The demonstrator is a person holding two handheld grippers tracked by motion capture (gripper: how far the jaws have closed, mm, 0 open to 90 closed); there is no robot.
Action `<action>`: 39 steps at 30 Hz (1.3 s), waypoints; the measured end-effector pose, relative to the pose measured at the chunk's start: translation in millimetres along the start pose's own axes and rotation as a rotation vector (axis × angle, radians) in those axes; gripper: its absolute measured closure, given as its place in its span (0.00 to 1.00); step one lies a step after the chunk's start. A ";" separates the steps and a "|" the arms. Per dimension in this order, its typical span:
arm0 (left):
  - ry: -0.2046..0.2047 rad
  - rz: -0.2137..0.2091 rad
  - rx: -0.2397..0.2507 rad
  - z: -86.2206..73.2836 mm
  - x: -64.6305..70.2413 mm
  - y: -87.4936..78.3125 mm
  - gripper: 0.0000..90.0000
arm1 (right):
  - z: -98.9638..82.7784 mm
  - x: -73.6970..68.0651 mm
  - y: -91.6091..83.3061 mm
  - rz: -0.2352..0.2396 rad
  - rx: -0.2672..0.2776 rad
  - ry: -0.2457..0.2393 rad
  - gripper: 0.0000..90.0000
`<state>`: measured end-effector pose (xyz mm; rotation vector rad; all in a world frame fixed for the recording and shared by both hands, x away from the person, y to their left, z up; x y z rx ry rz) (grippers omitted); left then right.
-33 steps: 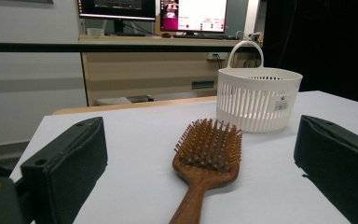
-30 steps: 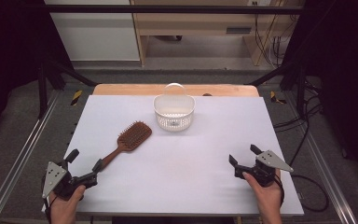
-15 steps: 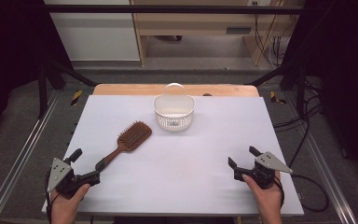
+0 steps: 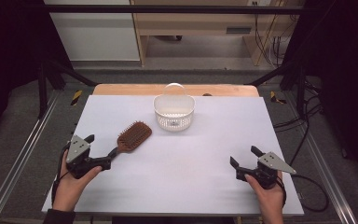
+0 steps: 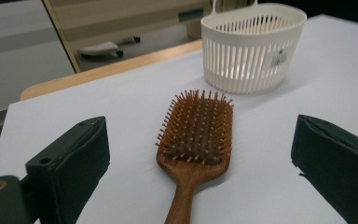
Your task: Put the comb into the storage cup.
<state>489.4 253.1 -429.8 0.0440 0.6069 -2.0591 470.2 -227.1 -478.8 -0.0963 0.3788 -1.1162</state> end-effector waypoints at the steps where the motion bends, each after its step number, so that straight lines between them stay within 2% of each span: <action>1: 0.000 0.000 0.000 0.0 0.0 0.0 0.05 | 0.0 0.0 0.0 0.000 0.000 0.000 0.08; 2: 0.001 -0.013 -0.033 1.4 0.0 2.5 0.05 | 0.1 0.1 0.2 0.000 0.000 0.000 0.08; 4: 0.031 -0.005 -0.084 3.3 -1.1 7.3 0.06 | -0.9 -0.3 0.5 -0.002 -0.006 -0.003 0.08; 8: 0.053 -0.053 -0.141 3.8 -2.5 20.5 0.06 | -1.0 0.2 0.5 -0.005 -0.008 -0.003 0.08; 10: 0.058 -0.077 -0.150 5.5 -3.0 25.3 0.06 | -1.2 0.6 0.3 -0.004 -0.009 -0.002 0.08; 12: 0.053 -0.085 -0.151 6.9 -3.2 27.6 0.06 | -1.1 0.6 0.5 -0.002 -0.009 -0.003 0.08; 16: 0.070 -0.103 -0.185 9.5 -4.8 35.7 0.05 | -1.2 0.3 0.4 0.001 -0.010 -0.002 0.08; 17: 0.081 -0.098 -0.194 9.8 -5.3 37.1 0.05 | -1.1 0.1 0.4 0.001 -0.009 -0.002 0.08; 18: 0.124 -0.090 -0.219 9.4 -4.9 39.5 0.05 | -1.1 -0.3 0.6 0.003 -0.009 -0.005 0.08; 21: 0.139 -0.108 -0.241 6.4 -1.9 43.3 0.05 | -1.2 -1.3 0.9 0.005 -0.010 -0.004 0.08; 22: 0.139 -0.108 -0.241 6.4 -1.9 43.3 0.05 | -1.2 -1.3 0.9 0.005 -0.010 -0.004 0.08; 24: 0.101 -0.138 -0.242 2.0 -0.5 46.8 0.05 | -1.4 -1.2 0.7 0.006 -0.012 -0.004 0.08; 26: 0.097 -0.137 -0.249 0.2 -1.0 48.1 0.05 | -1.4 -0.9 0.5 0.004 -0.012 -0.005 0.08; 27: 0.094 -0.137 -0.273 -4.2 -2.8 50.8 0.05 | -1.3 -0.4 0.4 0.005 -0.011 -0.003 0.08; 32: 0.055 -0.162 -0.310 -15.3 -5.5 57.7 0.05 | -1.6 -1.3 0.8 0.006 -0.013 -0.003 0.08; 39: 0.053 -0.180 -0.351 -24.2 -5.5 62.1 0.05 | -1.9 -0.3 0.8 0.003 -0.014 0.001 0.08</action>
Point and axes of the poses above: each handheld gripper's, and its own axes: y roughly forward along the jaws, z roughly out of its top, x roughly to its right, the point moved 6 cm from there along y, roughly forward along the jaws, and after that the axes turned 12 degrees about y, right-handed, at the moved point
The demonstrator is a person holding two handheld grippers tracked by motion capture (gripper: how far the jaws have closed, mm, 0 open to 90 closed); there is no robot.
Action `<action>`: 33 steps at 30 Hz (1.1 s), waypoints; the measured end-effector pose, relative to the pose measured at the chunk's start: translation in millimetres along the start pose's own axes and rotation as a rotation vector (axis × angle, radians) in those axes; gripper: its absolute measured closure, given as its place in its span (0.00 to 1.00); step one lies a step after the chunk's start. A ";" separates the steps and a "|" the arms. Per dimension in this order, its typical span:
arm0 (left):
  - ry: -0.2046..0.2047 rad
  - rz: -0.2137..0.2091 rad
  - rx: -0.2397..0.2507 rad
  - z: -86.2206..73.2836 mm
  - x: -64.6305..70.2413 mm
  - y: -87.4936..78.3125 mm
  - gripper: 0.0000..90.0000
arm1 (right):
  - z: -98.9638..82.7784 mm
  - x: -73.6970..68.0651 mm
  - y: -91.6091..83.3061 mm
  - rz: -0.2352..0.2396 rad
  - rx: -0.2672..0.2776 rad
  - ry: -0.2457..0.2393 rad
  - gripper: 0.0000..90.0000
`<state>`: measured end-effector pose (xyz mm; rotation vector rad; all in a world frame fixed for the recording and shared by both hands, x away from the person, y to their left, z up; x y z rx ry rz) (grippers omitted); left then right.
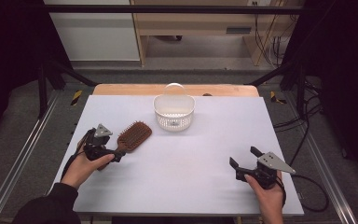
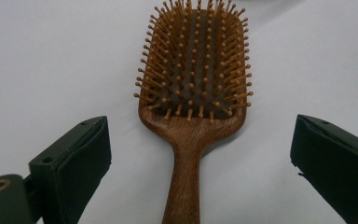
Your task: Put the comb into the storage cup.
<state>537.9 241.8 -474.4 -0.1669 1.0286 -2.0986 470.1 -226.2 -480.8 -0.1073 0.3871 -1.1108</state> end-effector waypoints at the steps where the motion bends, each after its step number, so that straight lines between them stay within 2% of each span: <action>1: 0.000 0.000 0.000 0.0 0.0 0.0 0.05 | 0.0 -0.1 0.0 0.000 0.000 0.000 0.08; 10: 0.019 -0.007 -0.032 -2.2 0.4 7.3 0.05 | -0.4 0.4 0.2 0.000 -0.002 0.000 0.08; 24: -0.004 -0.043 -0.061 -5.6 4.1 14.5 0.06 | -1.0 0.6 0.0 -0.007 -0.007 -0.010 0.08; 33: 0.016 -0.069 -0.080 -6.2 8.7 17.1 0.08 | -1.3 0.2 0.2 -0.007 -0.010 -0.012 0.08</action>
Point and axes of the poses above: each handheld gripper's, and its own axes: y roughly forward along the jaws, z roughly out of its top, x roughly to its right, the point moved 6 cm from there along y, roughly forward along the jaws, and after that the axes turned 12 degrees about y, right-handed, at the moved point
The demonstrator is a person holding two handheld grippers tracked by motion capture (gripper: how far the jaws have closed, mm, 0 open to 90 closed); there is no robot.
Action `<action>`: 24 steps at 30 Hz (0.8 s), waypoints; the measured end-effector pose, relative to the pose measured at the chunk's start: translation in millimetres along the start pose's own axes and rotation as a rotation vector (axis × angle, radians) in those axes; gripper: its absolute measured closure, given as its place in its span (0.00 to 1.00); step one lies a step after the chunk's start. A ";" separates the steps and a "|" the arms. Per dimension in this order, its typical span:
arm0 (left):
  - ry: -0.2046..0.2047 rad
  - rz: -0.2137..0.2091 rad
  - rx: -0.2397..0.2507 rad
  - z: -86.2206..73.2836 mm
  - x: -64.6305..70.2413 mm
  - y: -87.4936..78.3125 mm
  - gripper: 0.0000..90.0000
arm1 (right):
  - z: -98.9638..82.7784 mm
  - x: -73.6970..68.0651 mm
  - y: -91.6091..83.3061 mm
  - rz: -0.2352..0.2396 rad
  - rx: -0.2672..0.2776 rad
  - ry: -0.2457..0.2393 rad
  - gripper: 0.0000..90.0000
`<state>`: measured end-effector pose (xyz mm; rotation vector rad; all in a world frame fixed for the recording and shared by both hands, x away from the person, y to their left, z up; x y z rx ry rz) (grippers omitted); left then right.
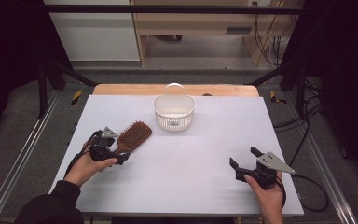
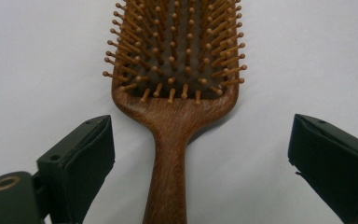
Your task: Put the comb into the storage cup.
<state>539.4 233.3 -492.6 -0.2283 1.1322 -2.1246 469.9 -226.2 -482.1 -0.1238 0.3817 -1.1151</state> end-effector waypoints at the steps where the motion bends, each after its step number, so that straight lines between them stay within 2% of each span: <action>1: 0.001 -0.001 -0.004 0.2 0.5 0.6 0.10 | 0.0 -0.1 0.0 0.001 0.000 0.000 0.08; 5: 0.013 0.008 -0.025 0.2 -0.1 2.1 0.13 | 0.0 -0.1 -0.1 0.002 0.000 0.000 0.08; 6: 0.018 0.021 -0.031 0.5 -2.0 1.6 0.17 | -0.1 0.2 -0.3 0.002 -0.002 0.002 0.08; 11: 0.005 0.033 -0.047 -0.4 -8.2 0.5 0.23 | -0.4 0.0 0.1 0.002 -0.004 0.003 0.08; 12: -0.006 0.030 -0.048 -0.8 -9.1 0.3 0.24 | -0.5 -0.1 0.1 0.002 -0.004 0.002 0.08; 15: -0.004 0.016 -0.055 -1.8 -10.4 -0.2 0.33 | -0.6 -0.1 0.2 0.002 -0.004 0.003 0.08; 18: 0.005 0.013 -0.075 -3.8 -12.0 -0.2 0.36 | -0.7 0.0 0.3 0.003 -0.006 0.004 0.08; 21: -0.005 0.008 -0.084 -5.4 -14.6 -1.0 0.40 | -0.8 -0.1 0.5 0.004 -0.006 0.004 0.08; 24: -0.008 -0.017 -0.102 -8.1 -16.6 0.2 0.47 | -1.2 0.1 1.1 0.004 -0.009 0.006 0.08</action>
Point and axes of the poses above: each handheld gripper's, and its own axes: y roughly forward along the jaws, z roughly out of its top, x roughly to its right, the point moved 6 cm from there along y, roughly forward along the jaws, and after that the axes turned 12 degrees about y, right-handed, at the moved point
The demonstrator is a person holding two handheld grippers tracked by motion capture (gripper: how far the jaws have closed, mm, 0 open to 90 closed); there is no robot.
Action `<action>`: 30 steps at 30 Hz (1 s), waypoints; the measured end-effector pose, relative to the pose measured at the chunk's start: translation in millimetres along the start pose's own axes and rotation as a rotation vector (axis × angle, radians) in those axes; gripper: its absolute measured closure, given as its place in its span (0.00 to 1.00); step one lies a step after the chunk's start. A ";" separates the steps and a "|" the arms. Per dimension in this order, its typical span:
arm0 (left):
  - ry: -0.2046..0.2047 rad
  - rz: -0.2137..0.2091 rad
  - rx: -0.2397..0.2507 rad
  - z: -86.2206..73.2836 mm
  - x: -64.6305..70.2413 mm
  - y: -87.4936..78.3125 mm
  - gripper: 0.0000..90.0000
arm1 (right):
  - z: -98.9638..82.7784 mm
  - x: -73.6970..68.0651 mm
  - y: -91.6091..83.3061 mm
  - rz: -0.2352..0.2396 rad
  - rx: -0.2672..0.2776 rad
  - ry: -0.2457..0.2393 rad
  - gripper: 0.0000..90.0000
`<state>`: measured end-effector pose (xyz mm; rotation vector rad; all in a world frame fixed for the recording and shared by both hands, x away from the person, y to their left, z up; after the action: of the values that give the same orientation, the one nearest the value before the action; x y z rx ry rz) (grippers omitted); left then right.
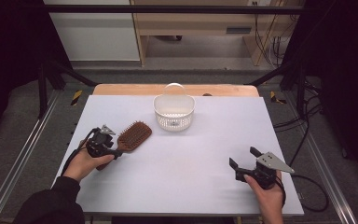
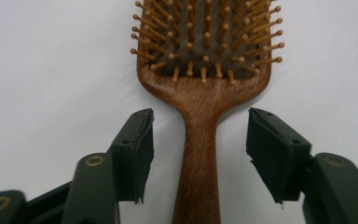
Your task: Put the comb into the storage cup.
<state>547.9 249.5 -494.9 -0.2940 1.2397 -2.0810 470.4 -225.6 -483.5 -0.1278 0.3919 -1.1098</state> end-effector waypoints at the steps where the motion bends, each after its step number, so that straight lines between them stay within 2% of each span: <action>1: -0.001 -0.007 -0.006 -0.7 -0.1 0.5 0.48 | 0.0 0.1 -0.1 0.000 0.000 0.000 0.08; 9: 0.030 -0.027 -0.025 -0.2 2.1 3.5 0.58 | -0.3 0.3 -0.1 0.003 -0.002 0.004 0.08; 16: 0.022 -0.041 -0.046 0.2 1.1 6.7 0.62 | -0.5 1.3 -0.3 0.001 -0.004 0.004 0.08; 30: 0.037 -0.055 -0.075 -2.6 0.3 11.0 0.70 | -0.5 1.5 -0.5 0.003 -0.004 0.005 0.08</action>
<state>551.2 247.6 -505.6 -0.3290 1.3478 -2.0982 470.3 -227.1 -484.2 -0.1281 0.3983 -1.1070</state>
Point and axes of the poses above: each handheld gripper's, and its own axes: y roughly forward along the jaws, z roughly out of its top, x roughly to its right, the point moved 6 cm from there along y, roughly forward along the jaws, and after that the axes turned 12 degrees about y, right-handed, at the moved point
